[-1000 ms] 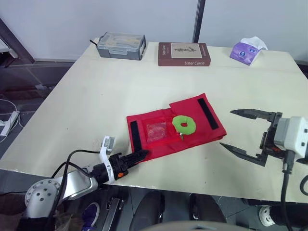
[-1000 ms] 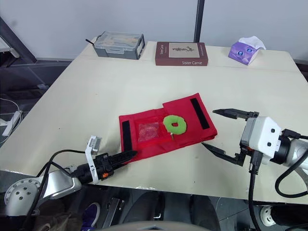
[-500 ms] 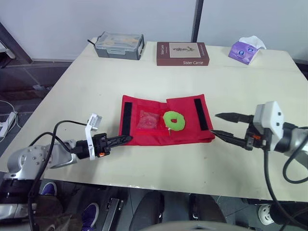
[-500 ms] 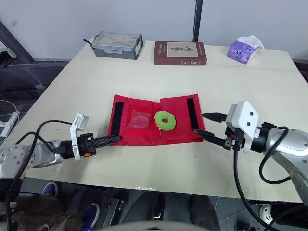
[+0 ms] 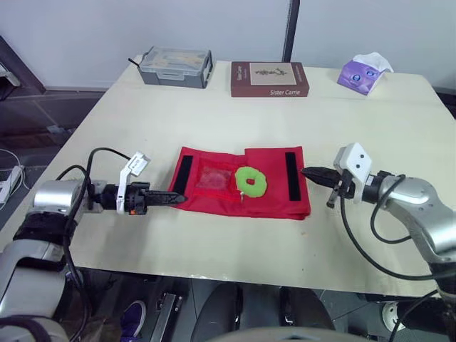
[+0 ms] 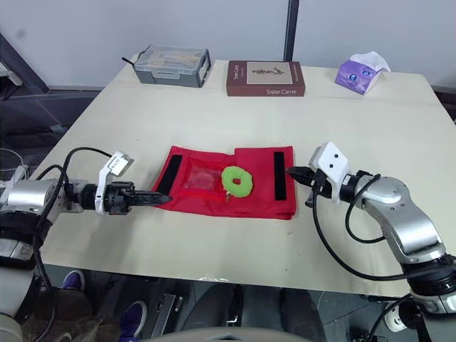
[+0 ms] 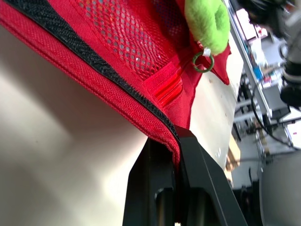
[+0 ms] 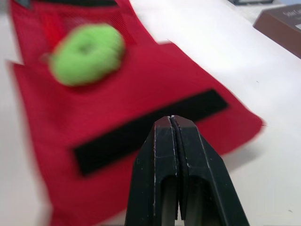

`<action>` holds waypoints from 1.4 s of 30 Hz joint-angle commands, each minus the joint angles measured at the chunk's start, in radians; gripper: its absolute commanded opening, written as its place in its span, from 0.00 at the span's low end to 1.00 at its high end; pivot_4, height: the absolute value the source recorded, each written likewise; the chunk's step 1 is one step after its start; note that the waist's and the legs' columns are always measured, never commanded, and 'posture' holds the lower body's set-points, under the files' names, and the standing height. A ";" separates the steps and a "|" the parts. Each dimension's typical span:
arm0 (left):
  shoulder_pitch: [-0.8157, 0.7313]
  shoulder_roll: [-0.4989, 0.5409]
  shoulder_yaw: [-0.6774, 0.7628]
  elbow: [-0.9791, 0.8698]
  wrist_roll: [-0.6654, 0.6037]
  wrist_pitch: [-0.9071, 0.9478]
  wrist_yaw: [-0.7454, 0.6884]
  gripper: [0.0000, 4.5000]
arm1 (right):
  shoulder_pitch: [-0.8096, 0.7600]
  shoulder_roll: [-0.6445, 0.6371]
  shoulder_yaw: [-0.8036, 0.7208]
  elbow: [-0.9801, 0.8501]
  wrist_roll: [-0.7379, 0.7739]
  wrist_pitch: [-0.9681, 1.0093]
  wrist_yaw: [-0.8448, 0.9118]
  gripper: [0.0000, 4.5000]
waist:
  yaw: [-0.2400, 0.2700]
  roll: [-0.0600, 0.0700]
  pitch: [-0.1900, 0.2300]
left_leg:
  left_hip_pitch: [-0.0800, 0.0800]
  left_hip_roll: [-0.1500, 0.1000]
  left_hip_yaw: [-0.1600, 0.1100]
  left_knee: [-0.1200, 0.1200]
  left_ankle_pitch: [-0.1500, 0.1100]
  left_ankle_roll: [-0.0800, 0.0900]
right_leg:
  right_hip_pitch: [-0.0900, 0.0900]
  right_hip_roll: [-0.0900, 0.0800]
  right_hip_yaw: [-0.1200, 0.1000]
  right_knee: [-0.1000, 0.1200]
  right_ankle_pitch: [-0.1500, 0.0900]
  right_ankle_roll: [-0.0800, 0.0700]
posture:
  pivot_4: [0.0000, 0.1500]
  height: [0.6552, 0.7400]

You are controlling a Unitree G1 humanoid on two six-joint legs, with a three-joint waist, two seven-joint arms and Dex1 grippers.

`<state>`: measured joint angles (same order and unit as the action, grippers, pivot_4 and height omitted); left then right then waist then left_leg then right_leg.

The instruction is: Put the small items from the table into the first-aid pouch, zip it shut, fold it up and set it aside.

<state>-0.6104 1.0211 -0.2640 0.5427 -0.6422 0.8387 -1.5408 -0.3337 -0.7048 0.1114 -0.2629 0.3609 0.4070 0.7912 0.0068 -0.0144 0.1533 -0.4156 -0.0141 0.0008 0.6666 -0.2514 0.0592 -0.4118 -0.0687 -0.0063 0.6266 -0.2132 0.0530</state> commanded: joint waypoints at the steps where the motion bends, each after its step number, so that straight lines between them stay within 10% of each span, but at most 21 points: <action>1: 0.007 0.070 -0.065 -0.036 -0.038 -0.057 -0.074 0.00 | -0.007 0.004 -0.017 -0.015 0.007 -0.045 0.052 0.01 | -0.003 0.000 0.000 | 0.000 0.000 0.000 0.000 0.000 0.000 | 0.000 0.000 0.000 0.000 0.001 0.001 | 1.00 1.00; 15: -0.098 0.006 0.014 0.109 -0.095 -0.168 -0.074 0.00 | 0.051 0.054 0.118 0.062 -0.166 -0.092 0.061 0.01 | -0.011 -0.001 0.000 | 0.000 0.000 -0.002 0.002 0.000 0.000 | 0.000 0.000 -0.001 0.002 0.002 0.003 | 1.00 1.00; 29: -0.054 -0.168 0.301 -0.432 -0.363 0.215 0.136 0.00 | 0.051 0.146 0.140 0.018 -0.219 -0.032 0.008 0.01 | -0.020 -0.002 0.000 | 0.001 0.000 -0.003 0.003 0.000 0.000 | 0.000 0.000 0.001 0.007 0.002 0.003 | 1.00 1.00; 42: -0.148 -0.392 0.123 -0.474 -0.145 0.192 0.327 0.00 | 0.084 0.184 0.118 -0.100 -0.217 0.046 -0.045 0.01 | -0.016 -0.002 0.000 | 0.002 0.000 -0.002 0.003 0.001 -0.001 | 0.000 0.001 0.002 0.008 0.002 0.003 | 1.00 1.00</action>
<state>-0.7325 0.6337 -0.1479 0.0740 -0.7941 1.0470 -1.2290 -0.2518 -0.5272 0.2317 -0.3132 0.1269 0.4479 0.7499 -0.0095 -0.0168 0.1534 -0.4140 -0.0146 -0.0018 0.6696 -0.2508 0.0583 -0.4116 -0.0672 -0.0050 0.6348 -0.2114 0.0563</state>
